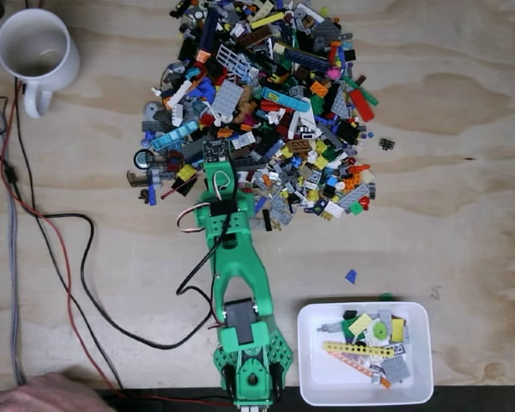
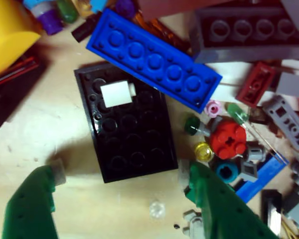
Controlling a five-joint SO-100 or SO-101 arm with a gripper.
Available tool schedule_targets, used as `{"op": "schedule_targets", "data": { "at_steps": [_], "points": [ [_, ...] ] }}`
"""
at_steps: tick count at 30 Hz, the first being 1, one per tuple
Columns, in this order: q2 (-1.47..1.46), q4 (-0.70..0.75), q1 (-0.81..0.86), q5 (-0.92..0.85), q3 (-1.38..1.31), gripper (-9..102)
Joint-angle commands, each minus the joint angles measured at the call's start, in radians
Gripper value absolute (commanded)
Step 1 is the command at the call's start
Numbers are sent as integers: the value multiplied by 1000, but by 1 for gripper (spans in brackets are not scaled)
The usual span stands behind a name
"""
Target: Find the closest Lego and put it in the bin.
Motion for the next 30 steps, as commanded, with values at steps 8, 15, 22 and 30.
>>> {"op": "schedule_targets", "data": {
  "at_steps": [8, 15, 22, 30],
  "points": [
    [55, -72, -8, -78, 5, 31],
    [26, -84, -41, -52, 5, 25],
    [21, -86, -54, -34, 17, 20],
    [20, -104, -61, 8, 31, 17]
  ]
}}
